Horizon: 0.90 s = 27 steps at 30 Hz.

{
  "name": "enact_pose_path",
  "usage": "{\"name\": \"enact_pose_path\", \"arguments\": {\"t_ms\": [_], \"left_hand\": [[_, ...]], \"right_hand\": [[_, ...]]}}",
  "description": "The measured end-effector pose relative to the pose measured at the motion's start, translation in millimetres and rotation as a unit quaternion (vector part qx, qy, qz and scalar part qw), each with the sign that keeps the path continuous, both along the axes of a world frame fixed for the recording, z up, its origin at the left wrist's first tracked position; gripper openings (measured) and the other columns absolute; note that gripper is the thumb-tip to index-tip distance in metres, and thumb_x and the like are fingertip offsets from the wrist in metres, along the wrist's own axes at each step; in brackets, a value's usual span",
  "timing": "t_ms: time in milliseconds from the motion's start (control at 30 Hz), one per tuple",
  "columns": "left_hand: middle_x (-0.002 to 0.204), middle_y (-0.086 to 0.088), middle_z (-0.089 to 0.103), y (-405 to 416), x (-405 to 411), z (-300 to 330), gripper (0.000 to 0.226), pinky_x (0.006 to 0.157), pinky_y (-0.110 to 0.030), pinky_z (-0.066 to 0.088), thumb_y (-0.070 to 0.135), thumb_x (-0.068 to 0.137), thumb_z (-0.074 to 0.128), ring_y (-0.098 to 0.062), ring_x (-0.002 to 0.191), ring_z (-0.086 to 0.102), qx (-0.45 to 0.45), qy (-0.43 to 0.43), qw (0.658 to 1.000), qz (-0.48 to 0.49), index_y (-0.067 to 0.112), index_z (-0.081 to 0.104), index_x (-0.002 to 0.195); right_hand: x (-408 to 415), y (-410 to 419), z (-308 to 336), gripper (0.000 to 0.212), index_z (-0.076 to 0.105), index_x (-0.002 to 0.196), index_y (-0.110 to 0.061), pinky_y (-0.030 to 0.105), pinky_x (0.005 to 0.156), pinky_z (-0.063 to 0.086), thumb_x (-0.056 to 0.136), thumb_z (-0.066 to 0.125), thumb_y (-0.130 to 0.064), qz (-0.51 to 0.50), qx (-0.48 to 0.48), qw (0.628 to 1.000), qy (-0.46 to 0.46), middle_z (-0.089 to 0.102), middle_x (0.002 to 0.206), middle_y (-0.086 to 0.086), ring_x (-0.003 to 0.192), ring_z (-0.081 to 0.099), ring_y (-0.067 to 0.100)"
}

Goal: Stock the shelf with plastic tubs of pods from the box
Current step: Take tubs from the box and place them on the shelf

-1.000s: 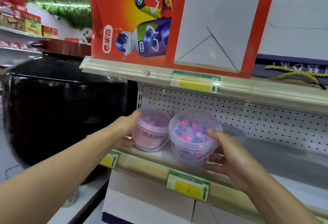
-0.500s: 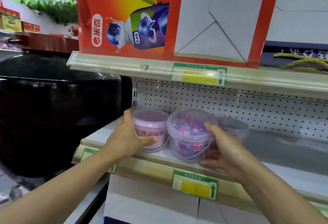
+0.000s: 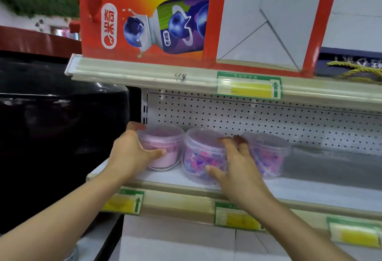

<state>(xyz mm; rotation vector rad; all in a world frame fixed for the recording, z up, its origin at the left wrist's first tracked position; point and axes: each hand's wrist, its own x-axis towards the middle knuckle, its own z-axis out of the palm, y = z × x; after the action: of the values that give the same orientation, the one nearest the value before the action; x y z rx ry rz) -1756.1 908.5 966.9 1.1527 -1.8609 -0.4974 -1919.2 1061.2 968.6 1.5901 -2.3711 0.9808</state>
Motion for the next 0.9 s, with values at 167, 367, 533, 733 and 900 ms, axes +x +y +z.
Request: {"name": "enact_pose_path", "arguments": {"t_ms": [167, 367, 533, 733, 900], "left_hand": [[0.099, -0.006, 0.062, -25, 3, -2, 0.078, 0.069, -0.027, 0.042, 0.036, 0.061, 0.085, -0.023, 0.085, 0.057, 0.019, 0.001, 1.000, 0.009, 0.018, 0.042, 0.124], [0.117, -0.013, 0.058, -31, -7, 0, 0.074, 0.082, -0.040, 0.050, 0.035, 0.070, 0.077, -0.035, 0.103, 0.057, 0.028, -0.042, 0.999, 0.002, 0.020, 0.035, 0.129], [0.150, -0.015, 0.024, -14, -7, -2, 0.093, 0.103, -0.047, 0.037, 0.037, 0.072, 0.074, -0.036, 0.133, 0.032, -0.035, -0.147, 0.988, 0.030, 0.025, 0.019, 0.145], [0.151, -0.009, 0.019, 25, -18, 4, 0.079, 0.109, -0.043, 0.025, 0.043, 0.075, 0.069, -0.032, 0.136, 0.017, -0.184, -0.218, 0.958, -0.001, 0.022, 0.031, 0.141], [0.148, -0.006, 0.029, 44, -30, 1, 0.074, 0.106, -0.041, 0.025, 0.041, 0.075, 0.068, -0.029, 0.132, 0.027, -0.245, -0.243, 0.937, -0.047, 0.023, 0.036, 0.139]], "right_hand": [[-8, -41, 4, 0.048, 0.040, 0.130, -0.013, 0.040, 0.085, 0.049, 0.089, 0.061, -0.026, -0.079, -0.039, 0.996, 0.001, 0.036, 0.136, 0.015, 0.110, 0.052, 0.035], [-19, -57, -2, 0.058, 0.028, 0.139, -0.022, 0.044, 0.087, 0.050, 0.089, 0.056, -0.033, -0.032, -0.003, 0.999, 0.012, 0.025, 0.145, 0.010, 0.114, 0.052, 0.033], [-31, -8, 0, 0.074, 0.026, 0.144, -0.020, 0.044, 0.112, 0.020, 0.084, 0.062, -0.043, -0.167, -0.071, 0.971, 0.157, 0.017, 0.152, 0.015, 0.139, 0.021, 0.033], [-77, 19, 5, 0.057, 0.033, 0.137, -0.022, 0.048, 0.098, 0.041, 0.088, 0.058, -0.033, -0.221, 0.011, 0.974, -0.036, 0.027, 0.139, 0.024, 0.120, 0.042, 0.045], [-77, -3, 2, 0.046, 0.030, 0.138, -0.022, 0.044, 0.089, 0.047, 0.095, 0.044, -0.026, -0.191, 0.019, 0.981, -0.034, 0.030, 0.135, 0.023, 0.107, 0.053, 0.043]]}}
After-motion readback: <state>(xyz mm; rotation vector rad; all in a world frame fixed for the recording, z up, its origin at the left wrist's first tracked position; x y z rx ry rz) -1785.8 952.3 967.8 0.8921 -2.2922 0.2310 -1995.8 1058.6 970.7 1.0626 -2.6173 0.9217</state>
